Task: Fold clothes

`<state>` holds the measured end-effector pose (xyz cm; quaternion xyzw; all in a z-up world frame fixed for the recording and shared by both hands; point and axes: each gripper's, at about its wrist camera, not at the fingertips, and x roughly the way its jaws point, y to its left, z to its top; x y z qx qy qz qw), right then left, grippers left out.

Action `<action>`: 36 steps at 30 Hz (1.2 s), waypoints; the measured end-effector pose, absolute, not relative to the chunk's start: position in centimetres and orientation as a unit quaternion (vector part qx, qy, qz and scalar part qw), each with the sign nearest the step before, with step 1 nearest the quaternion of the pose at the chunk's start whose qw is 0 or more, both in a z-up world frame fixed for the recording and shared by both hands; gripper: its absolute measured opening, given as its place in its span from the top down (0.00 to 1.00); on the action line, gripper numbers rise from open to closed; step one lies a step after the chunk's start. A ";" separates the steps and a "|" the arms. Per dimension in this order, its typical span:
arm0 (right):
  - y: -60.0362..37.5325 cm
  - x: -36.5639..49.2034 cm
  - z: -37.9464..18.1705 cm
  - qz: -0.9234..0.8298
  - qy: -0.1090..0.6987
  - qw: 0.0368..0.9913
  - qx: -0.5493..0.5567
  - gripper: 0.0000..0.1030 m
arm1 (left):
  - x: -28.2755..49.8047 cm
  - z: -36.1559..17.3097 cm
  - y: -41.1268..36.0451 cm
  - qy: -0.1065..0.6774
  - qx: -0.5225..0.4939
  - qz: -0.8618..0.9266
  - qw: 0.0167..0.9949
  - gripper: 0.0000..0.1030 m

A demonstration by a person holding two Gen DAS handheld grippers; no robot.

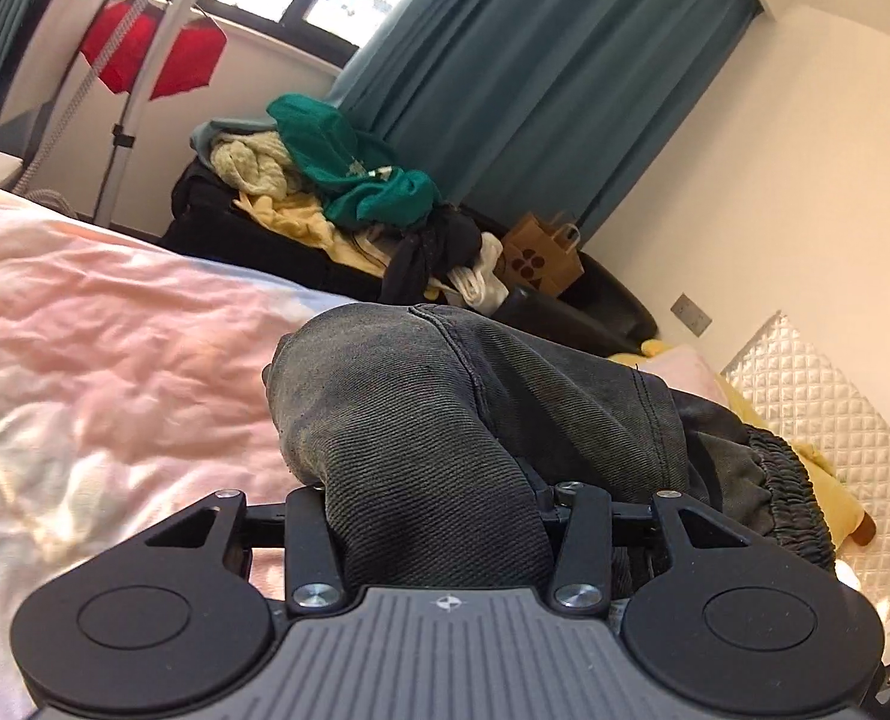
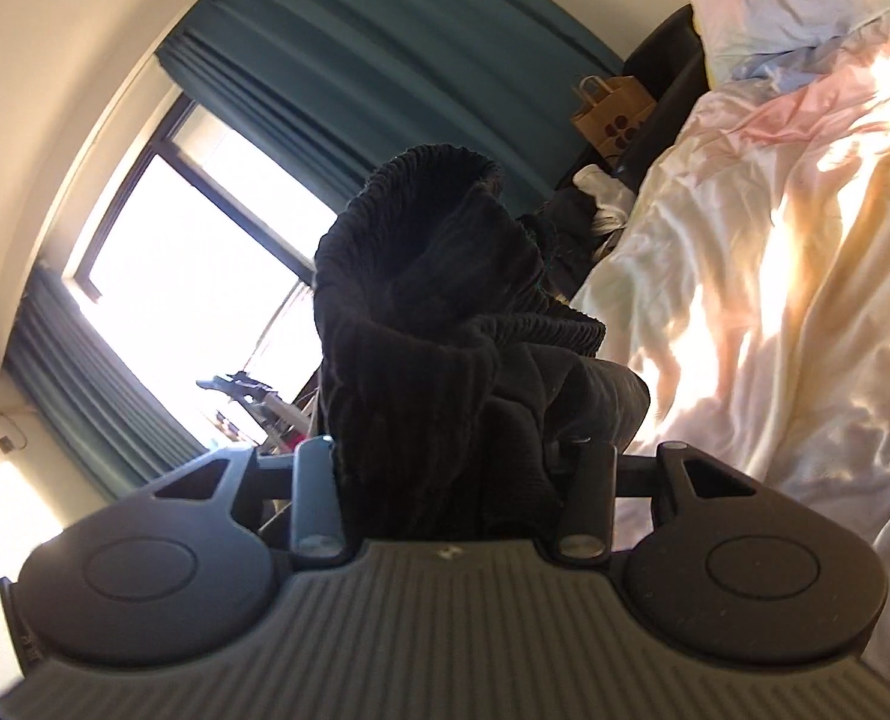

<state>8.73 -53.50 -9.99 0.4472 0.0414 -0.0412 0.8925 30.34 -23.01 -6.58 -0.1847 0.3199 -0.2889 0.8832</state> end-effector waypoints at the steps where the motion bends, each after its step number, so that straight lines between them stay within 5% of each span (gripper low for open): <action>1: -54.2 9.0 -11.3 -0.053 0.042 0.887 0.457 0.55 | 31.2 -8.1 -23.9 0.328 -0.180 -0.294 0.879 0.56; 8: -56.2 9.9 -20.3 -0.107 0.093 0.846 0.514 0.49 | 33.3 -16.9 -25.4 0.366 -0.157 -0.292 0.870 0.42; 15: -55.9 9.0 -20.0 -0.124 0.122 0.825 0.538 0.39 | 32.3 -14.0 -24.4 0.396 -0.120 -0.276 0.867 0.29; 28: -48.3 -0.8 -7.1 -0.173 0.133 0.894 0.392 0.39 | 18.4 -1.2 -20.0 0.299 -0.002 -0.302 0.905 0.20; 36: -41.4 -6.2 1.8 -0.147 0.119 0.944 0.270 0.39 | 7.7 6.1 -16.3 0.209 0.029 -0.321 0.923 0.00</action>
